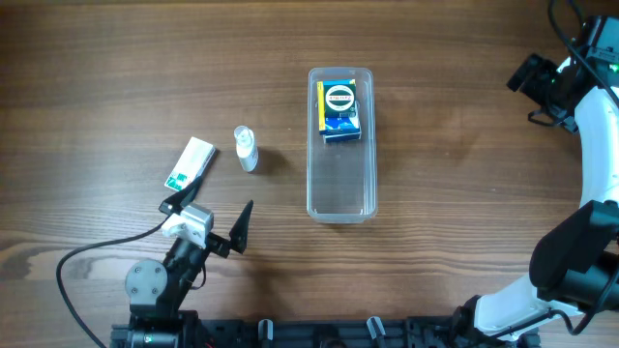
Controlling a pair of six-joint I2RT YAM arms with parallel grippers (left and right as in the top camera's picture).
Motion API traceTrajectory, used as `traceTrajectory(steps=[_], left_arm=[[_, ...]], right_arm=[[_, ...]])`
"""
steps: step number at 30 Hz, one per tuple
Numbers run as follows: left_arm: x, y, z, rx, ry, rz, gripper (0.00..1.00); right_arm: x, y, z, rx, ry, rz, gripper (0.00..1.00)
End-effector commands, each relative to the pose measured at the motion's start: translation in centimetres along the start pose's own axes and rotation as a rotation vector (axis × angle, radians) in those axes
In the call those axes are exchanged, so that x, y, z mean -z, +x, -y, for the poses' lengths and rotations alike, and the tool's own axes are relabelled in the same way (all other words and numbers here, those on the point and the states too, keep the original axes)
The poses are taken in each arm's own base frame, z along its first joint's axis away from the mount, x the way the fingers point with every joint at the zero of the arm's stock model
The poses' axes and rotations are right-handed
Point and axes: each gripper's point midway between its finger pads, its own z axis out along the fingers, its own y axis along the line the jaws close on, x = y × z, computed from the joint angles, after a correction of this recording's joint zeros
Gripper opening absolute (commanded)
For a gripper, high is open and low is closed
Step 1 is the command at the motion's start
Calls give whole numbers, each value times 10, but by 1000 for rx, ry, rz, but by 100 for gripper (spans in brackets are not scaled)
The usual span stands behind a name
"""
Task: Pack container
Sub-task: 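Retract the right arm and move the left gripper to the white-green box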
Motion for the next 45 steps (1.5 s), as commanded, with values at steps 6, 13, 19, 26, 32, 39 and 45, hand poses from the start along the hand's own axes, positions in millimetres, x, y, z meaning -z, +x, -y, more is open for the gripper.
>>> traceTrajectory(steps=[6,13,19,26,32,39,45], left_arm=[[17,-75,49,64,284,214,100],[33,-129,41,88,164,36,100],[34,-158,13,231,-26,-347,100],[8,-101,-36,355,-256,-693,100],[4,-5,-84,354,-486,-1239,100],[-11,62,-108,322,-548,-1464,100],[-50,66,-126,287,-544,-1326,100]], right_arm=[[-2,2,-2,10,-12,-5,100],[-2,1,-2,10,-12,-5,100],[-2,1,-2,10,-12,-5,100],[-2,2,-2,10,-12,-5,100],[-2,2,-2,10,-12,-5,100],[-2,1,-2,10,-12,-5,100],[-2,1,-2,10,-12,-5,100]])
